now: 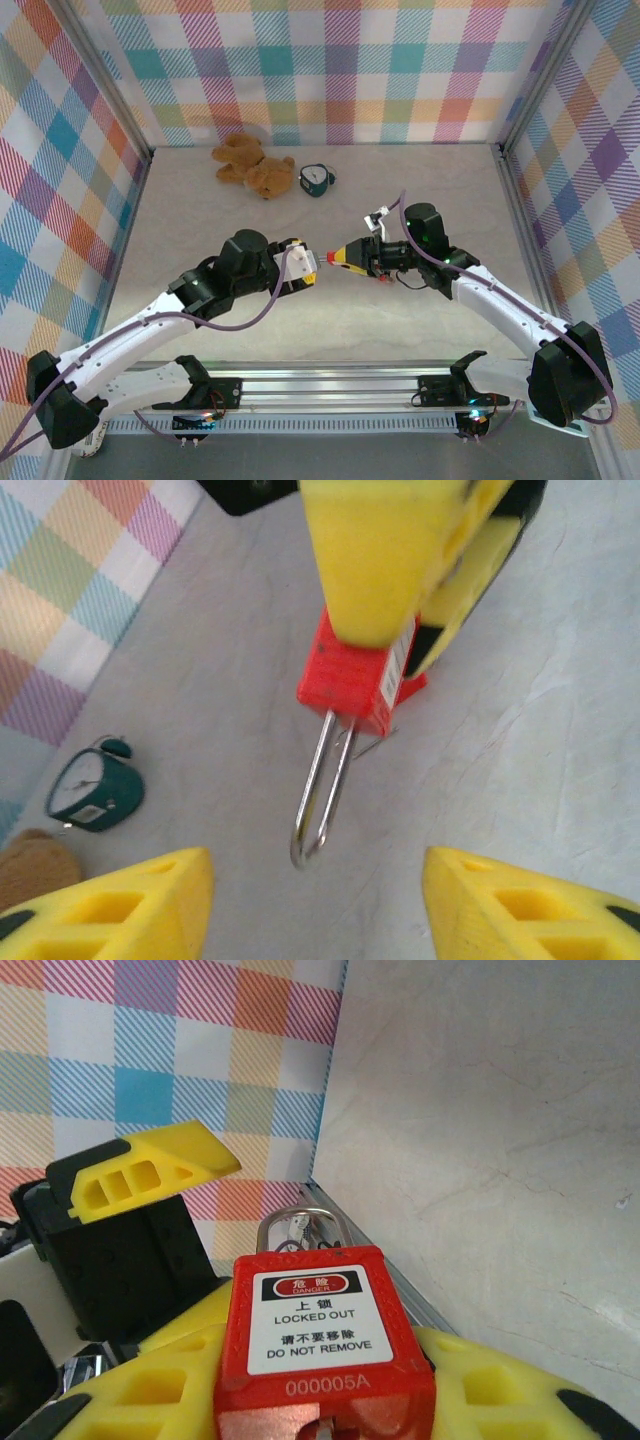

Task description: Unlock with the key

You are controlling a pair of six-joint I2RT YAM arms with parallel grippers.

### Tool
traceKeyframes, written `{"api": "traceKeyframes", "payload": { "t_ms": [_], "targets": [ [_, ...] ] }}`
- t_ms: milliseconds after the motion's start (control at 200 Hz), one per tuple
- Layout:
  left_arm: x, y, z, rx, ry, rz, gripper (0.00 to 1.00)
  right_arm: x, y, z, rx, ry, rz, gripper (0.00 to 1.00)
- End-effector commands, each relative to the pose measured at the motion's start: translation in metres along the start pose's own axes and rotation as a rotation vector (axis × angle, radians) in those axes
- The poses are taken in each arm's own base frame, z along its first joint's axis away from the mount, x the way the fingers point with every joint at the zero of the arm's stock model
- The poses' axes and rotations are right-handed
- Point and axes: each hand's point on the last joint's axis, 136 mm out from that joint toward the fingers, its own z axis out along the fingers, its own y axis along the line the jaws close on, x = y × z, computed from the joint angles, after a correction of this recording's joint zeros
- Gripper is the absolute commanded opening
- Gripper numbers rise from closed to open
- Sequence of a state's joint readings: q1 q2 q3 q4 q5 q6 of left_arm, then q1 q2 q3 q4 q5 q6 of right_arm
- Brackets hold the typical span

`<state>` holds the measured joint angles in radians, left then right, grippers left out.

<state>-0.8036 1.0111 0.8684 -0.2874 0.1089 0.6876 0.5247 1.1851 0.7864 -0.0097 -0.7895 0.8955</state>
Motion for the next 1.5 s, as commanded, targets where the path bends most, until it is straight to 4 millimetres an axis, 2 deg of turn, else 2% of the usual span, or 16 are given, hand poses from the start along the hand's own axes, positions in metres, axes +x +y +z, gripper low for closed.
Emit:
{"api": "traceKeyframes", "payload": {
  "t_ms": [0,200,415,555,885,1235,1270,1340,1370,1440,1495],
  "targets": [
    [-0.013,-0.008,0.001,0.092,-0.036,-0.031,0.47,0.002,0.022,-0.004,-0.049,0.02,-0.085,0.24],
    [-0.009,-0.013,0.007,0.133,-0.015,-0.04,0.37,0.001,0.026,-0.004,-0.058,0.019,-0.094,0.24],
    [-0.003,-0.013,0.008,0.141,-0.002,-0.048,0.1,0.001,0.027,-0.006,-0.063,0.003,-0.11,0.23],
    [-0.001,-0.011,0.003,0.133,-0.01,-0.055,0.0,0.001,0.027,-0.006,-0.065,-0.005,-0.11,0.23],
    [0.008,-0.008,-0.005,0.119,0.015,-0.051,0.0,0.0,0.023,-0.009,-0.035,-0.024,-0.111,0.21],
    [0.021,-0.003,-0.023,0.08,0.063,-0.041,0.0,0.0,0.02,-0.01,-0.03,-0.027,-0.107,0.2],
    [0.023,-0.002,-0.025,0.072,0.071,-0.039,0.07,0.0,0.02,-0.01,-0.029,-0.026,-0.105,0.2],
    [0.022,0.002,-0.029,0.049,0.076,-0.036,0.43,0.001,0.021,-0.009,-0.033,-0.019,-0.105,0.2],
    [0.019,0.005,-0.031,0.037,0.069,-0.035,0.56,0.001,0.021,-0.009,-0.033,-0.017,-0.108,0.2],
    [0.008,0.011,-0.034,0.026,0.043,-0.034,0.7,0.001,0.021,-0.008,-0.031,-0.015,-0.107,0.2],
    [-0.005,0.013,-0.035,0.042,0.014,-0.039,0.76,0.001,0.022,-0.006,-0.033,-0.007,-0.11,0.2]
  ]
}}
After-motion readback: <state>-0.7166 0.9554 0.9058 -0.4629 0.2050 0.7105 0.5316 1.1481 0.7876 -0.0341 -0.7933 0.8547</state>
